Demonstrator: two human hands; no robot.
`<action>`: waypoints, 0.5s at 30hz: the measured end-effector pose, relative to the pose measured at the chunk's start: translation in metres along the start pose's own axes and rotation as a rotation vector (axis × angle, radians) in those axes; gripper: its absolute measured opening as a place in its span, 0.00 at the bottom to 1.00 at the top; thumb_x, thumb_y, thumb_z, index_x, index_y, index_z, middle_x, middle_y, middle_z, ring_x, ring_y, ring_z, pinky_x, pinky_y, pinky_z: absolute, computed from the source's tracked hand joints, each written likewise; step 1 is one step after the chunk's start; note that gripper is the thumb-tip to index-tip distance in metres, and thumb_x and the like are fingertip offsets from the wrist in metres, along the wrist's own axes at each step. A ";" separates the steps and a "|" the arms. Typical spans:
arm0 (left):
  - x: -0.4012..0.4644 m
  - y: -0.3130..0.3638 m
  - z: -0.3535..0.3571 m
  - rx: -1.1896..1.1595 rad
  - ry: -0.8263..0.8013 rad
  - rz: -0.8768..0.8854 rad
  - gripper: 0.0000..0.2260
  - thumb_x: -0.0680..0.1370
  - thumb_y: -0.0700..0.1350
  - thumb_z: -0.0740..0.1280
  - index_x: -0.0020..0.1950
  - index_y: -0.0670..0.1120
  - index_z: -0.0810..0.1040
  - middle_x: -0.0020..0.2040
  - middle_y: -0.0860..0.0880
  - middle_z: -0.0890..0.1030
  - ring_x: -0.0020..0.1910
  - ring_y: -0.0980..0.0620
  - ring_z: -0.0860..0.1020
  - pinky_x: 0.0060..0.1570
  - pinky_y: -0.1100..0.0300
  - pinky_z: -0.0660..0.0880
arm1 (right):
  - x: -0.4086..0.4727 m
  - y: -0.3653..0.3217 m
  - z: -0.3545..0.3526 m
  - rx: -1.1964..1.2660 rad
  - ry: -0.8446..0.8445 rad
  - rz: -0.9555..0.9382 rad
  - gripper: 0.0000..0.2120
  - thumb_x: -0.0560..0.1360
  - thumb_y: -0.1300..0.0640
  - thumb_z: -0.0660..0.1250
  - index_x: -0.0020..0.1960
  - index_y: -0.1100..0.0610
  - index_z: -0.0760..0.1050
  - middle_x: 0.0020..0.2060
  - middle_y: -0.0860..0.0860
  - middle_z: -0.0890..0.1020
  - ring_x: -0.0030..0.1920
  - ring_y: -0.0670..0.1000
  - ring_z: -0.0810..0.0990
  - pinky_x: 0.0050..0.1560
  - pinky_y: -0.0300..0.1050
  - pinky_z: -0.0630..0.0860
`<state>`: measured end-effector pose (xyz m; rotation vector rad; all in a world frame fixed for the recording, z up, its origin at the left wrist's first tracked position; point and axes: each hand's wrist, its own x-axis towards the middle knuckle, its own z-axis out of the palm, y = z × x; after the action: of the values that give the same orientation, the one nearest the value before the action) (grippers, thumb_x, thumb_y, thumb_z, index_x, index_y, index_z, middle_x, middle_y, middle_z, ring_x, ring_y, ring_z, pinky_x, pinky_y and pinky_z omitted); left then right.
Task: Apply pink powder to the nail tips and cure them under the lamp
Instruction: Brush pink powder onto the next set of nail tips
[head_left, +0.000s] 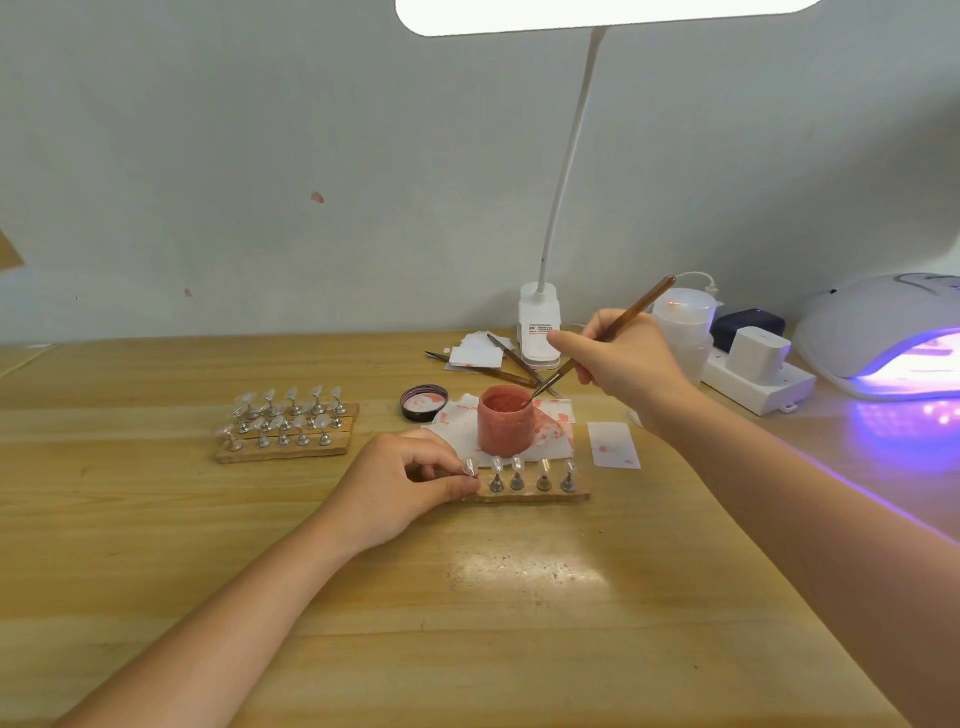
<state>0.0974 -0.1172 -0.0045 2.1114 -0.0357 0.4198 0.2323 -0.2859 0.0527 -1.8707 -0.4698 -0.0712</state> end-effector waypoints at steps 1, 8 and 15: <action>0.000 0.000 0.000 -0.001 0.003 -0.004 0.12 0.66 0.38 0.75 0.31 0.56 0.79 0.32 0.62 0.78 0.31 0.62 0.71 0.35 0.72 0.67 | 0.000 0.001 -0.001 0.011 0.002 0.008 0.15 0.71 0.56 0.70 0.30 0.56 0.69 0.21 0.50 0.74 0.22 0.42 0.70 0.31 0.41 0.67; -0.002 0.005 0.001 0.024 0.022 -0.009 0.12 0.66 0.37 0.75 0.30 0.54 0.79 0.34 0.55 0.77 0.30 0.63 0.72 0.33 0.74 0.66 | -0.001 0.002 -0.008 0.017 0.032 -0.014 0.15 0.72 0.57 0.69 0.30 0.56 0.69 0.19 0.48 0.73 0.18 0.39 0.68 0.23 0.31 0.66; -0.005 0.005 0.002 0.027 0.031 0.010 0.13 0.66 0.37 0.75 0.30 0.55 0.79 0.34 0.55 0.77 0.29 0.64 0.72 0.32 0.75 0.66 | -0.015 0.005 -0.017 0.087 0.103 -0.076 0.14 0.73 0.52 0.69 0.33 0.58 0.71 0.20 0.48 0.75 0.21 0.40 0.71 0.28 0.31 0.69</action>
<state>0.0924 -0.1221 -0.0025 2.1318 -0.0226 0.4615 0.2234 -0.3071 0.0496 -1.7545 -0.4655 -0.1938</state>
